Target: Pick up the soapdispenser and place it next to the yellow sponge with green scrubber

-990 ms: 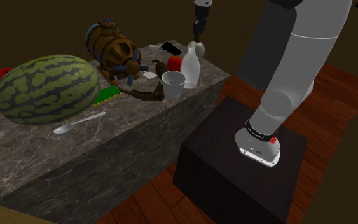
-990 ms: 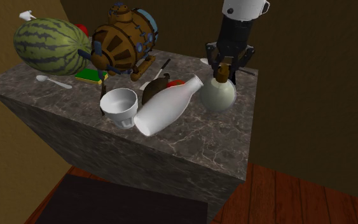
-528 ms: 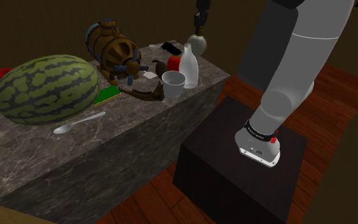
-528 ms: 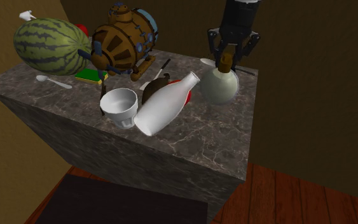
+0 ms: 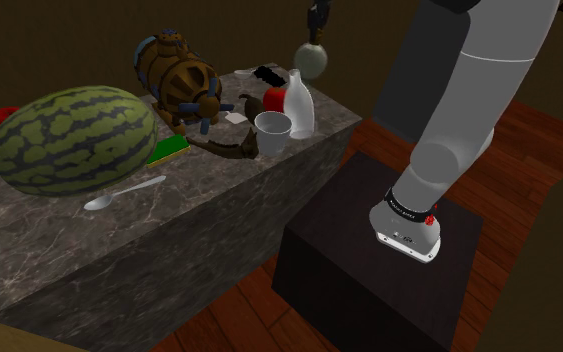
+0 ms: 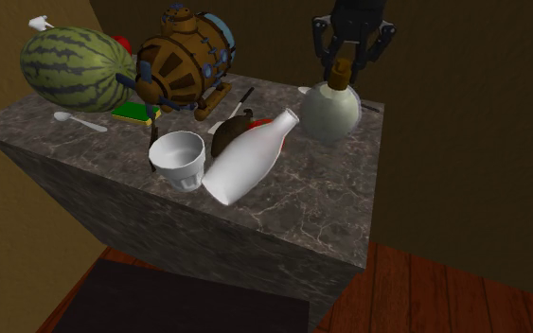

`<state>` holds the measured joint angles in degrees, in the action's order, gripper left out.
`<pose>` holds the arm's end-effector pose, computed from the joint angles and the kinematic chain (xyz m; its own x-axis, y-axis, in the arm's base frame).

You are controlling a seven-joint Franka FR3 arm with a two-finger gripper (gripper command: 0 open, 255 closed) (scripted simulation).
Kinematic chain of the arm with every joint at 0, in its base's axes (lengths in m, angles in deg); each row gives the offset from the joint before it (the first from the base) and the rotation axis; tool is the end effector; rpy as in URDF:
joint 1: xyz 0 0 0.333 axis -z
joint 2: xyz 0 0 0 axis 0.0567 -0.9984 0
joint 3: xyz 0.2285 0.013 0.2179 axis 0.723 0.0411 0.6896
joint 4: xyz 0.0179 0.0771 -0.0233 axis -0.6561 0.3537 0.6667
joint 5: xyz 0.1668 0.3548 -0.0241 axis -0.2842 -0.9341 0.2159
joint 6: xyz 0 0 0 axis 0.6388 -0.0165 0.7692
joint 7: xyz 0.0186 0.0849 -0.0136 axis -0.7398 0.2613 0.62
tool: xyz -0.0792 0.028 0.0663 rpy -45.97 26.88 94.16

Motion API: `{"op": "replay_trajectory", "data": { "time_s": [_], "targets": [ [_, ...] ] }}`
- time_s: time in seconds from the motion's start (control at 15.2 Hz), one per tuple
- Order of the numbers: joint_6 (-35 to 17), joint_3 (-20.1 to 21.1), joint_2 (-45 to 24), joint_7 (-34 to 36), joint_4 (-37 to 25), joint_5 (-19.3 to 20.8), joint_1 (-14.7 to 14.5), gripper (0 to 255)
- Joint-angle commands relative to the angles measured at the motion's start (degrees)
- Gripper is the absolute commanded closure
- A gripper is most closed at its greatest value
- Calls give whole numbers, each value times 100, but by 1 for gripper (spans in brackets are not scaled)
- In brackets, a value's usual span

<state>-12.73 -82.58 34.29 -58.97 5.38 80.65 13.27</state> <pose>0.5653 -0.2472 0.5151 0.9857 0.1593 -0.0557 0.1559 -0.9859 -0.0602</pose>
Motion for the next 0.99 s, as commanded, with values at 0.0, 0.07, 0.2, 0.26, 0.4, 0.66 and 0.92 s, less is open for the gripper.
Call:
{"op": "replay_trajectory", "data": {
  "time_s": [0.0, 0.07, 0.2, 0.26, 0.4, 0.66, 0.92],
  "targets": [
    [156, 0, -1, 9, -157, 1, 2, 255],
    [234, -2, -5, 10, -240, 0, 5, 255],
    [394, -4, -19, 12, -413, -2, 12, 255],
    [475, -6, -28, 13, -503, -4, 16, 255],
    [638, -9, -52, 14, -689, -10, 26, 255],
    [977, -15, -121, 13, -1095, -28, 50, 255],
    [1333, -23, -224, 9, -1551, -57, 83, 255]
  ]
}}
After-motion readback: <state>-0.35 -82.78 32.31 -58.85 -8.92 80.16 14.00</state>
